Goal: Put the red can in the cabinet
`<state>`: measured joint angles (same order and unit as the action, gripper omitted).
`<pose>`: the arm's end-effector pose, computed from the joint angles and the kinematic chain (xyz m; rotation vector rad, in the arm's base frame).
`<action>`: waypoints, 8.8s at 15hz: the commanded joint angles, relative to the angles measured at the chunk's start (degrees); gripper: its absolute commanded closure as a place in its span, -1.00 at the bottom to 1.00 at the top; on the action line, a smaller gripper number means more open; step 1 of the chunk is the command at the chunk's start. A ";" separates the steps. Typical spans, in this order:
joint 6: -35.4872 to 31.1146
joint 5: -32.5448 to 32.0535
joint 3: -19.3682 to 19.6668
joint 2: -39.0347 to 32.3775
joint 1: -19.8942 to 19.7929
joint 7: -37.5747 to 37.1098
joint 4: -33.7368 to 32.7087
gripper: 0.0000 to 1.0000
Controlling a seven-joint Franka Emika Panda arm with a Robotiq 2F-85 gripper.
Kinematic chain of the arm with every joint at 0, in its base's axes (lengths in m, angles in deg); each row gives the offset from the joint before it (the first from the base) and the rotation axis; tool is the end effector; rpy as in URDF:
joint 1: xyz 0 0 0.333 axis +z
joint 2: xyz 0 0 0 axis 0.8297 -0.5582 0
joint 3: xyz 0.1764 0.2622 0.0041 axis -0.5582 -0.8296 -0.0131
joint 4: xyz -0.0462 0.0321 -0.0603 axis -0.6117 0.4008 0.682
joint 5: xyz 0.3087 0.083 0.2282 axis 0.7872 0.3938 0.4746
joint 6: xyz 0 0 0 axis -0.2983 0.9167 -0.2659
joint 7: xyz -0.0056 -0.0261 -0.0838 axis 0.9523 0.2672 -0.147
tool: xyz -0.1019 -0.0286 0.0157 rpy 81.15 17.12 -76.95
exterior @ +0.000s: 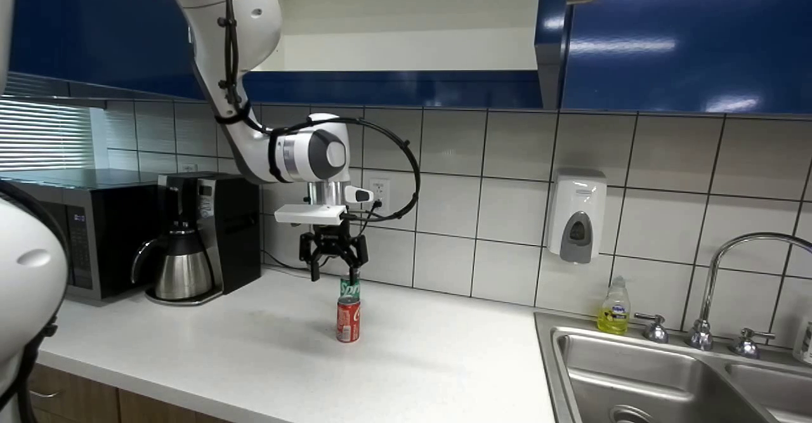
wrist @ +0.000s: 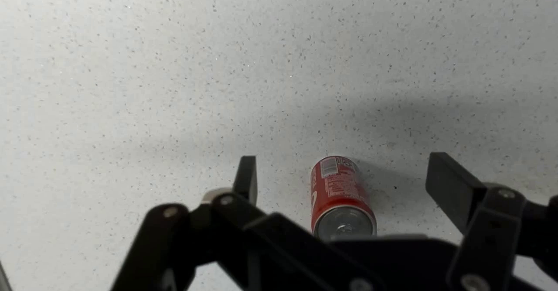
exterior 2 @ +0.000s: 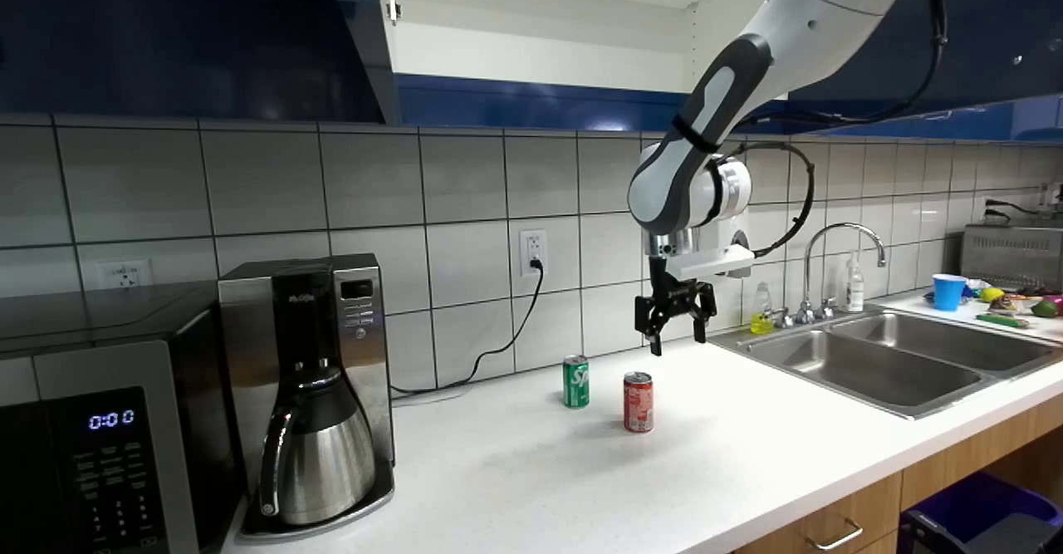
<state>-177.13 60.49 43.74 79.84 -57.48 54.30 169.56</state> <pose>0.5314 -0.0203 0.2848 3.0494 0.0278 -0.0171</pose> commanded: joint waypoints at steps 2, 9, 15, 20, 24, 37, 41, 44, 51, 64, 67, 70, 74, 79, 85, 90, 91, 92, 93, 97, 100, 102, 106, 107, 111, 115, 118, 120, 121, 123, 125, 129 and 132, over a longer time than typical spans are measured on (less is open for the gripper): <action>-5.43 -3.81 1.19 -6.30 1.50 -2.95 -2.13 -1.00; -11.44 -5.19 2.92 -13.22 4.26 -4.29 -3.61 -1.00; -15.71 -4.67 4.84 -17.94 6.15 -6.13 -5.87 -1.00; -21.20 -4.85 7.13 -21.69 8.48 -8.17 -7.88 -1.00; -26.63 -4.05 9.42 -23.83 11.09 -10.01 -8.72 -1.00; -29.24 -1.69 12.82 -26.66 14.09 -10.99 -11.34 0.03; -28.47 -1.02 12.84 -26.70 13.96 -11.19 -11.75 0.21; -27.47 -0.52 13.04 -25.98 13.98 -11.19 -11.71 0.21; -21.79 -1.44 13.84 -19.69 14.97 -11.46 -10.96 0.21; -3.72 -6.69 9.59 1.18 12.70 -12.35 -7.00 0.21; 1.00 -5.73 6.94 6.67 11.08 -11.48 -5.49 0.21; 6.51 -4.85 4.17 12.21 9.60 -10.71 -4.79 0.21; 13.23 -4.47 0.95 18.82 8.14 -10.25 -5.51 0.21; 19.44 -3.41 -1.93 24.41 7.24 -9.85 -7.76 0.21; 24.81 -3.52 -4.28 27.15 6.69 -10.47 -13.63 0.21; 28.70 -3.49 -5.02 26.88 6.13 -10.93 -21.79 0.21; 29.24 -3.53 -5.05 26.52 5.97 -11.18 -23.69 0.21; 29.91 -3.49 -5.04 26.19 5.89 -11.15 -25.50 0.21; 30.54 -3.52 -5.03 25.80 5.78 -11.17 -27.23 0.21; 33.11 -3.82 -5.20 24.16 5.27 -11.76 -33.29 0.21; 34.26 -4.14 -5.54 22.54 5.00 -12.18 -37.58 0.21; 34.73 -4.44 -5.85 20.92 5.03 -12.75 -40.92 0.21; 35.61 -5.15 -6.39 17.00 5.29 -14.42 -47.57 0.21; 36.08 -5.24 -6.43 15.82 5.38 -14.80 -49.36 0.21; 38.38 -5.75 -6.50 11.84 5.98 -15.96 -55.82 0.21; 41.37 -6.48 -6.42 7.49 6.71 -17.10 -63.02 0.21; 43.59 -6.82 -6.00 4.16 7.28 -17.53 -68.01 0.21; 44.71 -7.04 -5.72 2.15 7.46 -17.95 -70.54 0.21; 45.24 -7.17 -5.62 1.13 7.49 -18.18 -71.76 0.21; 46.55 -7.22 -5.34 -1.23 7.43 -18.59 -74.46 0.21; 47.62 -7.04 -5.06 -3.37 7.45 -18.87 -76.92 0.21; 48.94 -7.11 -4.57 -7.01 7.64 -19.09 -81.80 0.21; 50.12 -7.21 -4.25 -9.31 7.85 -19.06 -84.98 0.21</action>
<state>-130.04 54.65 39.15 74.12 -50.42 36.64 90.64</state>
